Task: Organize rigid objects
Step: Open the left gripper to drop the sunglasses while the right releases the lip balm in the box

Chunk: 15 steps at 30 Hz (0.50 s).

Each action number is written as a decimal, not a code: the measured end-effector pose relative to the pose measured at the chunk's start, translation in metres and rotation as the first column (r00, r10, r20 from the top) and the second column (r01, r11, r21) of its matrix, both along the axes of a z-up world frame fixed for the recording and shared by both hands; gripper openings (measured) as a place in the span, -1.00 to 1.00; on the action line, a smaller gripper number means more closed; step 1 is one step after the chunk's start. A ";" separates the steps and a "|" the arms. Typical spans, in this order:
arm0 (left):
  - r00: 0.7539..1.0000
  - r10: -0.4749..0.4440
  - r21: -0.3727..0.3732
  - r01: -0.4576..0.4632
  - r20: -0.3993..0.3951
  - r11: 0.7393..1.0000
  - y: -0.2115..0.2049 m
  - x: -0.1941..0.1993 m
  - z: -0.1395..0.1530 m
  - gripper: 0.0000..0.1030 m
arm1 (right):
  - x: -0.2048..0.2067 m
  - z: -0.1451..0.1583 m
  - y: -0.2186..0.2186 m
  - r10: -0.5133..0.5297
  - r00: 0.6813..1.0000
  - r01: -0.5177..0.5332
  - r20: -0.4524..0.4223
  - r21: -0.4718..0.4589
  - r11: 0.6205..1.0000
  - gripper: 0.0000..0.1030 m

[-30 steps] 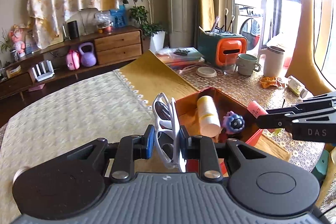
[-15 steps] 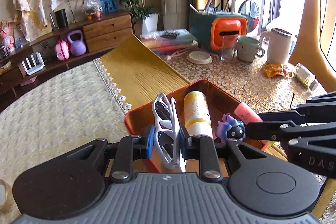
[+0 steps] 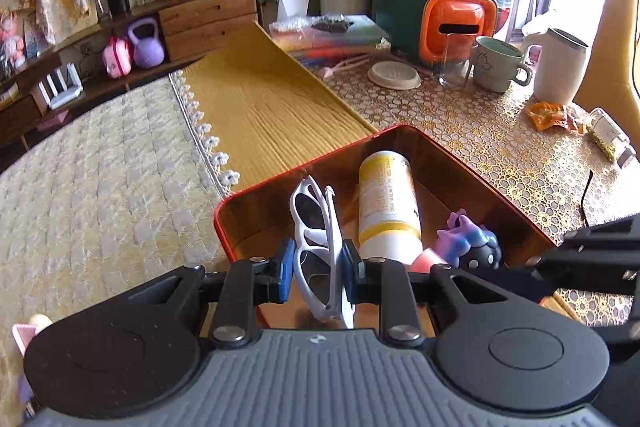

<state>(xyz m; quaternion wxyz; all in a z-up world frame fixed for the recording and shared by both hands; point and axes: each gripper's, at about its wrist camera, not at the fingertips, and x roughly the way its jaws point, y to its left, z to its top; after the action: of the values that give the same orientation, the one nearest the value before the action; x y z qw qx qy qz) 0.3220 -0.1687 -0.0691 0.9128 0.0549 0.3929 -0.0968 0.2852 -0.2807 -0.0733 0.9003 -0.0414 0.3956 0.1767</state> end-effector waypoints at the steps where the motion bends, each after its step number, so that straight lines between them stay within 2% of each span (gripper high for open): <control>1: 1.000 0.001 -0.005 -0.001 -0.006 1.000 -0.001 0.001 -0.001 -0.53 | 0.002 -0.002 0.001 0.003 1.000 -0.003 -0.007 0.001 1.000 -0.72; 7: 0.999 -0.007 0.004 0.007 -0.034 1.000 -0.008 0.005 -0.010 -0.52 | 0.006 -0.010 0.005 0.018 0.999 -0.018 -0.033 0.001 1.000 -0.72; 15: 0.995 0.027 -0.012 -0.028 -0.094 1.000 -0.004 0.014 -0.023 -0.53 | 0.011 -0.021 0.004 0.003 0.997 -0.002 -0.074 0.009 1.000 -0.72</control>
<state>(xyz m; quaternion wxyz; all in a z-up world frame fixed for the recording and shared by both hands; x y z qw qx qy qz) 0.3360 -0.1729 -0.0917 0.8950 0.0389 0.4352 -0.0892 0.2958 -0.2772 -0.0943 0.8850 -0.0312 0.4279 0.1809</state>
